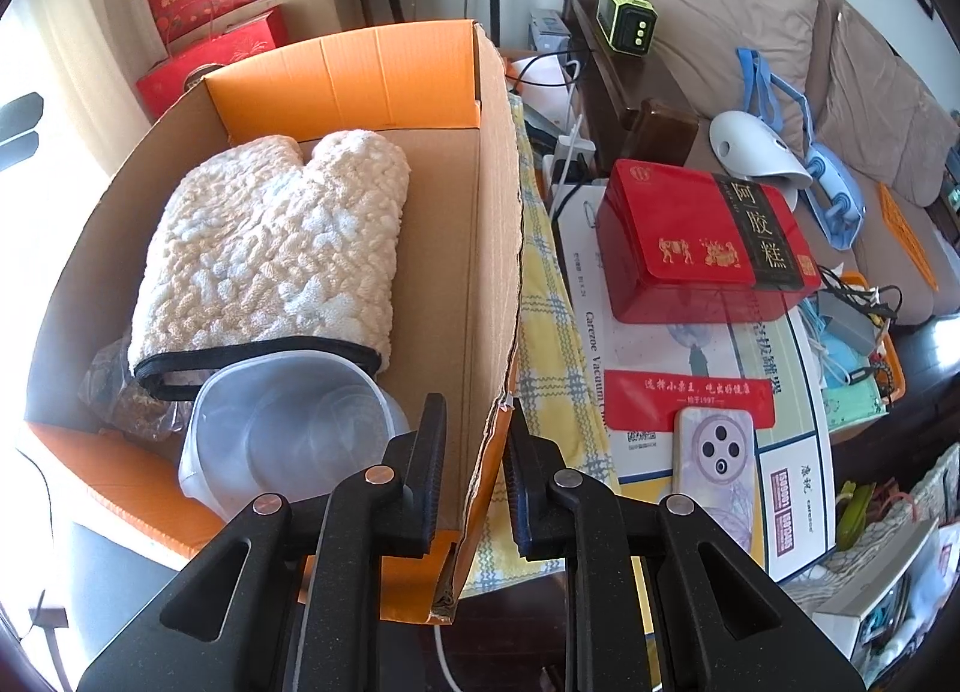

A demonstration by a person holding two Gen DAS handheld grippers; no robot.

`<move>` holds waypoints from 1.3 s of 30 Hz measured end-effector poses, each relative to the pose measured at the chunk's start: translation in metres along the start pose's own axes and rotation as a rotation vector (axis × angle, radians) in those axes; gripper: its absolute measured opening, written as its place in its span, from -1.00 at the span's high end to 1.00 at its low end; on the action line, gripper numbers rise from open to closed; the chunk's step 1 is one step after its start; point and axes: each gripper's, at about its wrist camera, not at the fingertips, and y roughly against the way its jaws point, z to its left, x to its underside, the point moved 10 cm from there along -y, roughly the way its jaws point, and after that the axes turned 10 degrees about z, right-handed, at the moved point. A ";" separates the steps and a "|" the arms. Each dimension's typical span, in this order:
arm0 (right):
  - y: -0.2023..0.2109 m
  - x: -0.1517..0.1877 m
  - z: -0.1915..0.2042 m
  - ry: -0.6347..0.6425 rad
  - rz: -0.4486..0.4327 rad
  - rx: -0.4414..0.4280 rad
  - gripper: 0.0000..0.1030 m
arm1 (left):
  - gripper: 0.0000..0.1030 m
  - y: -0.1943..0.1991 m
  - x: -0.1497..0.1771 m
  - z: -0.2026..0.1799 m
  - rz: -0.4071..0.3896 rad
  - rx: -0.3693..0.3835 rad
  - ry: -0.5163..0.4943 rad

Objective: Organize objects
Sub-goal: 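Move the left gripper to the blue packet and grasp it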

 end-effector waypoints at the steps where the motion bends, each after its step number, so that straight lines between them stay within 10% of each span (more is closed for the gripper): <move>1: 0.000 0.000 -0.001 -0.002 0.001 0.001 0.66 | -0.28 0.002 0.001 0.008 -0.007 -0.011 0.010; 26: 0.012 0.003 -0.004 0.008 -0.013 -0.016 0.77 | -0.28 -0.039 0.053 0.152 0.102 -0.143 0.221; 39: 0.010 0.003 -0.008 0.001 -0.003 0.008 0.79 | -0.26 -0.100 0.025 0.182 0.169 -0.021 0.413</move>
